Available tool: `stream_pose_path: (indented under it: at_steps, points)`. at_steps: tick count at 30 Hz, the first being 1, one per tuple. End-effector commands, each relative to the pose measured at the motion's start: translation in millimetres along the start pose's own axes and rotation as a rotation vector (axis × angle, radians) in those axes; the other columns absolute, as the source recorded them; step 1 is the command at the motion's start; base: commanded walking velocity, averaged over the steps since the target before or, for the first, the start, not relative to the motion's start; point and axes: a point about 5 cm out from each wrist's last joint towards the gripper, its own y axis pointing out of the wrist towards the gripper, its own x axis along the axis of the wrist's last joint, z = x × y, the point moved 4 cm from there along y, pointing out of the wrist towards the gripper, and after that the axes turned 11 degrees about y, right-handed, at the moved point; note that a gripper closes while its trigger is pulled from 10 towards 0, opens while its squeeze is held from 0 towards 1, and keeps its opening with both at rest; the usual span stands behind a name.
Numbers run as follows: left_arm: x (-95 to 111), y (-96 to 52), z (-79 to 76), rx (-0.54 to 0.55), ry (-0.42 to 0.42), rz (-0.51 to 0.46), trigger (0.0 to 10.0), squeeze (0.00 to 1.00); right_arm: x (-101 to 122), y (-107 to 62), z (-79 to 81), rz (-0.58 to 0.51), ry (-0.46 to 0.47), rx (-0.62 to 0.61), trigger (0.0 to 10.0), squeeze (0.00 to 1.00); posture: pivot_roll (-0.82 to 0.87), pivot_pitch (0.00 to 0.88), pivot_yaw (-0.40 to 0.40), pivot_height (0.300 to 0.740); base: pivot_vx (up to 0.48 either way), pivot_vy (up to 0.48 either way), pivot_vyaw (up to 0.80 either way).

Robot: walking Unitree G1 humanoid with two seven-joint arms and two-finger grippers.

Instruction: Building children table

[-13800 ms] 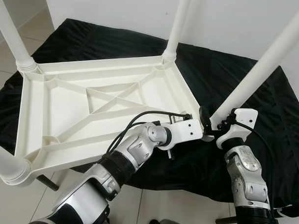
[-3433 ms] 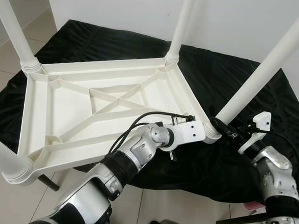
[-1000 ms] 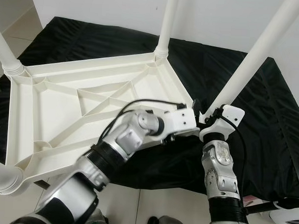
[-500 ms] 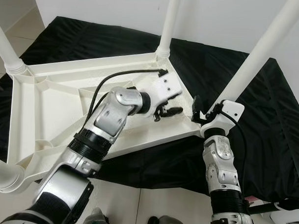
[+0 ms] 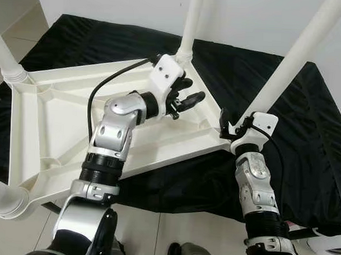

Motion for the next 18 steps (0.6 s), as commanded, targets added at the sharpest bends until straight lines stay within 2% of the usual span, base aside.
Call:
stream_pose_path:
  at_steps: [1,5,9,13,16,17,18]
  points:
    - [-32.9,-20.7,46.8,0.624,-0.05,0.159,10.0,0.0,-5.4,-0.1,-5.1,0.021,-0.015,-0.007,10.0,0.0,0.01,0.093,-0.064,0.74,0.0,0.0,0.0]
    - [-41.5,-19.2,41.6,0.585,-0.059,0.147,10.0,0.0,-4.5,1.7,-6.3,0.017,-0.03,-0.005,10.0,0.0,0.01,0.102,-0.069,0.74,0.0,0.0,0.0]
    - [-42.4,-22.7,46.4,0.59,-0.06,0.152,10.0,0.0,-3.0,3.7,-10.0,0.016,-0.049,0.003,10.0,0.0,0.01,0.112,-0.066,0.74,0.0,0.0,0.0]
    - [-61.3,-50.5,60.3,0.715,-0.059,0.242,10.0,0.0,-0.3,5.3,-19.6,0.009,-0.06,-0.016,10.0,0.0,0.01,0.1,-0.061,0.74,0.0,0.0,0.0]
    - [-65.6,-53.9,60.5,0.729,-0.057,0.261,10.0,0.0,-0.4,5.2,-20.0,0.007,-0.06,-0.019,10.0,0.0,0.01,0.1,-0.061,0.74,0.0,0.0,0.0]
    - [-75.0,-66.6,65.9,0.796,-0.071,0.295,10.0,0.0,-1.2,4.4,-20.3,0.001,-0.053,-0.032,10.0,0.0,0.03,0.08,-0.065,0.74,0.0,0.0,0.0]
    - [-75.0,-66.6,65.9,0.796,-0.071,0.295,10.0,0.0,-1.2,4.4,-20.3,0.001,-0.053,-0.032,10.0,0.0,0.03,0.08,-0.065,0.74,0.0,0.0,0.0]
